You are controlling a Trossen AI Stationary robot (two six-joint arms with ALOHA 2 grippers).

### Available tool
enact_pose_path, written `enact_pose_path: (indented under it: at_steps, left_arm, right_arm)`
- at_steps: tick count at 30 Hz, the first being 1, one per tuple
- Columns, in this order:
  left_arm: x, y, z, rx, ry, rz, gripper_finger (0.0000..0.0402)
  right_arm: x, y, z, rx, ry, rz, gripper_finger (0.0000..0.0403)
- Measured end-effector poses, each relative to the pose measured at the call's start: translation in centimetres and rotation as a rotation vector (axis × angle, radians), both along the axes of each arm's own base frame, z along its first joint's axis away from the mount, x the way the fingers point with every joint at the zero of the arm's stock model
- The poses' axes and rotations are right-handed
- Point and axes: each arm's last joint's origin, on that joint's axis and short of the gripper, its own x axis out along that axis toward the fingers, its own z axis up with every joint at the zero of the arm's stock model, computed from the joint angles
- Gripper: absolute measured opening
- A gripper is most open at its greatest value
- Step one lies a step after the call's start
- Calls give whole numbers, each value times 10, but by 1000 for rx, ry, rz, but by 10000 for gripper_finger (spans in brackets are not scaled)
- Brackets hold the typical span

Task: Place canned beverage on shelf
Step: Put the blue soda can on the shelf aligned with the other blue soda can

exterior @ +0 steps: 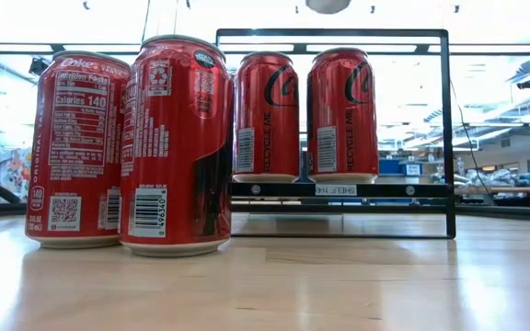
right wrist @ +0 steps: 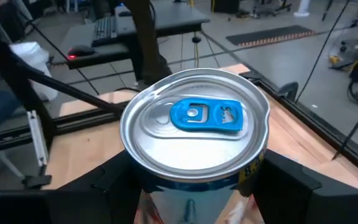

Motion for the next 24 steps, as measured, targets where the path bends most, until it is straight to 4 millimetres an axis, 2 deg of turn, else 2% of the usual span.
enact_pose_path:
  at_steps: [5,13,16,20,24]
  left_arm:
    - [-7,39,13,-40,-5,-70,318]
    - [-2,92,14,-162,8,-41,318]
    - [3,102,13,-196,-3,0,318]
    - [9,107,13,-234,-38,32,318]
    - [15,107,14,-284,-71,37,317]
  right_arm:
    - [14,-46,-4,-8,75,-7,261]
    - [17,-89,-9,-42,173,70,261]
    - [13,-102,-10,-51,209,129,261]
    - [5,-118,-10,-64,165,193,261]
    - [-6,-133,-31,-53,116,214,261]
